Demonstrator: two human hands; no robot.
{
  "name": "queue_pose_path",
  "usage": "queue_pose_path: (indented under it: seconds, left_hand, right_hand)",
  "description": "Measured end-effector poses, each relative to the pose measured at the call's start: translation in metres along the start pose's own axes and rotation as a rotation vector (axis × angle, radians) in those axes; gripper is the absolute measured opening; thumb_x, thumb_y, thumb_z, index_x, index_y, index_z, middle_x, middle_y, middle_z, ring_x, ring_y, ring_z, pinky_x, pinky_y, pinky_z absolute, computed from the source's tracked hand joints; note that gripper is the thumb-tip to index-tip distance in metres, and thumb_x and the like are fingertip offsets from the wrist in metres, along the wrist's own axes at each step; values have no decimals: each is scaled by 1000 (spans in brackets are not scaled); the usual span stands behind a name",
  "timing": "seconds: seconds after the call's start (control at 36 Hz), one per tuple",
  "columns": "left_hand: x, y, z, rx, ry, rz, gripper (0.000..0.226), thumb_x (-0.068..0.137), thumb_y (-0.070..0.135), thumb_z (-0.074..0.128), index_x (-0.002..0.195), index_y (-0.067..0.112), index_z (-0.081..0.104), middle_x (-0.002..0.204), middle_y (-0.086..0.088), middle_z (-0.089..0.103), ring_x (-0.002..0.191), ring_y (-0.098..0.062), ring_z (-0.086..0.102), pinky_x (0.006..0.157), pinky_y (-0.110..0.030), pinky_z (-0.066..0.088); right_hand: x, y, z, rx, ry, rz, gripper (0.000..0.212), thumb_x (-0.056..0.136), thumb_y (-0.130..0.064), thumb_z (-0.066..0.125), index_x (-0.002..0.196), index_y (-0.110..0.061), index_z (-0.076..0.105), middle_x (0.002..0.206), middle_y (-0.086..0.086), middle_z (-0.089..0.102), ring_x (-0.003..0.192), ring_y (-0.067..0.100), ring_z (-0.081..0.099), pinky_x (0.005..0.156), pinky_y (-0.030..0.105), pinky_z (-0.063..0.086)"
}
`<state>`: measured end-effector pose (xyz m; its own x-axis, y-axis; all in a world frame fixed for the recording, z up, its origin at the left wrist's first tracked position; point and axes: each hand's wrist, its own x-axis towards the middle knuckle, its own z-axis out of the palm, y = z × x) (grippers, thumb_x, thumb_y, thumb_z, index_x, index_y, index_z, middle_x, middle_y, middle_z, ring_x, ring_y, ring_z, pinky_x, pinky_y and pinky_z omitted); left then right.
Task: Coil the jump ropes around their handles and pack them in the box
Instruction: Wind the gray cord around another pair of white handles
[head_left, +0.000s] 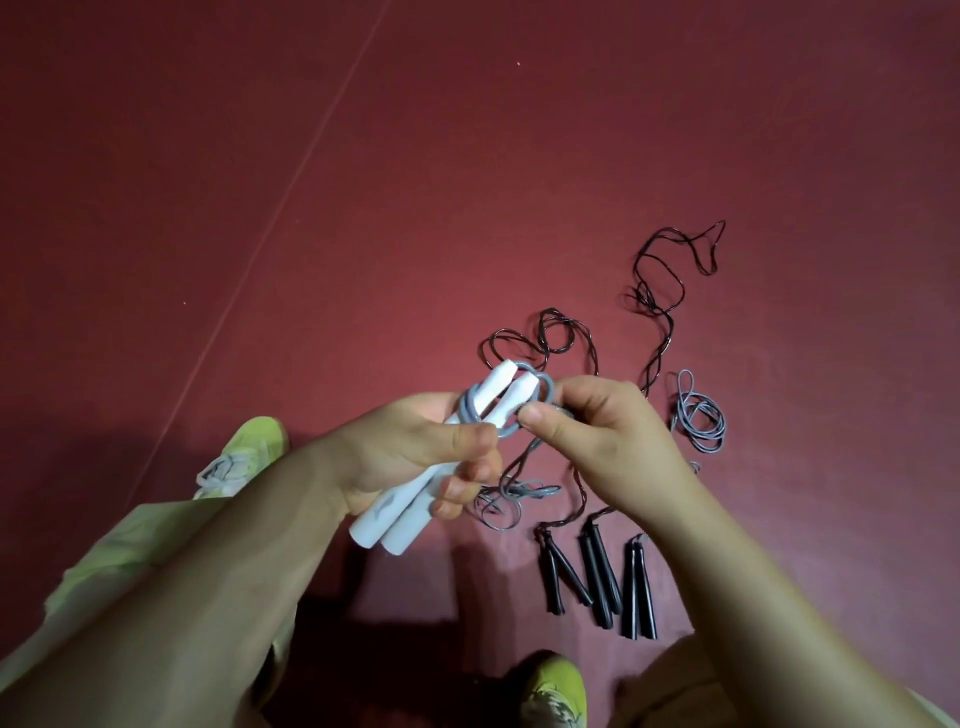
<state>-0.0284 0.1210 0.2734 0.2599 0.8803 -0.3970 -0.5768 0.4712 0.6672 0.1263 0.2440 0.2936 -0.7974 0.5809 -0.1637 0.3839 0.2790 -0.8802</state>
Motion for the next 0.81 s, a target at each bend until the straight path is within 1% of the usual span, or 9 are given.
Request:
queue_pose_path:
  seconds: [0.08,0.17,0.28,0.39,0.5,0.58,0.69,0.75,0.81]
  left_hand:
    - [0,1,3,56,86,-8,54,63,33,82,103,15,51,62,1,53,46,-9,42,44,-22,39]
    - [2,3,10,105,182,-17,33,78,23,68,104,14,50,60,2,54,45,-10,40,44,-22,37]
    - [5,0,13,190,310,-33,20,92,20,57,111,14,53,62,2,55,47,-11,40,46,-23,35]
    - [8,-2,14,241,373,-37,2,94,22,55,94,21,56,62,2,56,48,-12,41,46,-24,35]
    - [11,-3,15,265,403,-15,19,84,37,58,98,25,58,60,3,56,46,-11,41,45,-24,34]
    - [14,-5,15,238,441,2,16,89,35,56,100,24,60,58,4,55,45,-11,40,46,-23,33]
    - [18,-8,6,242,535,2,15,96,29,51,103,19,60,58,3,54,46,-12,40,46,-23,32]
    - [18,-9,1,275,577,-4,15,96,31,51,97,18,57,61,1,53,45,-12,40,47,-23,31]
    - [18,-10,-1,295,584,-20,14,95,32,52,93,19,55,61,1,53,45,-11,39,47,-23,31]
  right_hand:
    - [-1,1,2,-97,72,36,45,84,-35,70,60,-3,49,48,-10,32,48,7,29,46,19,25]
    - [-1,4,7,-186,102,95,59,83,-48,66,60,1,41,51,-3,30,49,11,26,49,31,26]
    - [-3,4,15,-286,124,175,63,80,-61,57,54,-9,32,52,1,26,51,15,23,51,33,23]
    - [-1,4,18,-315,100,268,65,81,-62,57,49,-15,26,42,-4,21,48,15,21,51,33,23]
    - [0,1,18,-368,68,305,66,84,-63,53,49,-14,26,42,-2,22,48,17,22,50,32,21]
    - [0,-3,17,-388,32,300,65,87,-62,49,51,-14,27,45,-2,24,49,17,24,50,32,22]
    - [-3,-12,9,-312,-89,229,67,90,-64,32,67,-7,58,47,-3,39,50,14,36,54,32,31]
    - [-6,-15,2,-324,-172,161,60,90,-62,29,69,-11,52,55,-1,42,57,18,39,57,34,33]
    - [-8,-15,-4,-433,-232,75,44,96,-49,41,70,-14,48,63,2,49,63,23,45,62,38,38]
